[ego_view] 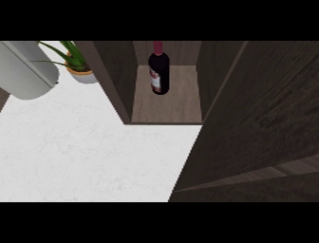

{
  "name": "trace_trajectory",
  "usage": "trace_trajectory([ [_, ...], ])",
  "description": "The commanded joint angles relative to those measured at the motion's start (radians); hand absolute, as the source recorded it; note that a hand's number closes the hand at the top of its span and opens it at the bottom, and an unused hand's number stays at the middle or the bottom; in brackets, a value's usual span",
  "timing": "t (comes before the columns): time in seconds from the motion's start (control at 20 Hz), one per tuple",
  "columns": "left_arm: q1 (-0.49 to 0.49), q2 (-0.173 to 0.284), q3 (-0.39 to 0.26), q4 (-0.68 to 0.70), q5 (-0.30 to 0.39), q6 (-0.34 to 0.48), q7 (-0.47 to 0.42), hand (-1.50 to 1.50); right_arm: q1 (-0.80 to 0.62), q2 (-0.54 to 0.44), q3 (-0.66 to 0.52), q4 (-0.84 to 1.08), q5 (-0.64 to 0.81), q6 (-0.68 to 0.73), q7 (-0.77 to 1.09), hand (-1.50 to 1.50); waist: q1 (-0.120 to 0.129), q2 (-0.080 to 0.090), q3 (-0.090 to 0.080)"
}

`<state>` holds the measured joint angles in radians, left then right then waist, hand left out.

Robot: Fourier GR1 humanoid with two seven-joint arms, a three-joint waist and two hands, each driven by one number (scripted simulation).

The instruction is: Pick up the wine, place it into the cabinet and close the cabinet

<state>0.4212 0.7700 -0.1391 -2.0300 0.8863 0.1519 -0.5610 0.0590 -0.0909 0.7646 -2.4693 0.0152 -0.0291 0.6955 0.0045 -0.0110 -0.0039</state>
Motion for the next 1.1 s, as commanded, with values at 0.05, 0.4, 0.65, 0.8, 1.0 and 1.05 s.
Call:
trace_trajectory([
  [0.05,-0.017,0.011,0.043,0.038,0.037,-0.044,0.027,-1.5,-0.139,0.086,0.228,0.052,0.114,-0.095,-0.009,1.5,0.002,0.001,-0.001],
  [0.4,-0.034,-0.006,0.047,-0.006,0.056,-0.059,0.063,-1.5,-0.414,0.086,0.193,0.192,0.144,-0.311,0.028,1.5,0.023,0.008,-0.001],
  [0.65,-0.058,-0.007,0.061,-0.01,0.076,-0.071,0.1,-1.5,-0.573,0.083,0.149,0.254,0.075,-0.379,0.079,1.5,0.031,0.01,0.0],
  [0.8,-0.088,0.005,0.074,-0.022,0.107,-0.055,0.152,-1.5,-0.657,0.082,0.085,0.288,0.005,-0.428,0.071,1.5,0.037,0.012,0.001],
  [1.0,-0.141,-0.025,0.056,0.022,0.064,-0.014,0.152,-1.5,-0.779,0.083,0.089,0.411,-0.062,-0.504,0.011,1.5,0.033,0.014,0.001],
  [1.05,-0.114,-0.051,0.018,0.009,0.053,-0.038,0.128,-1.5,-0.844,0.085,0.007,0.475,-0.098,-0.503,-0.002,1.5,0.055,0.018,0.0],
])
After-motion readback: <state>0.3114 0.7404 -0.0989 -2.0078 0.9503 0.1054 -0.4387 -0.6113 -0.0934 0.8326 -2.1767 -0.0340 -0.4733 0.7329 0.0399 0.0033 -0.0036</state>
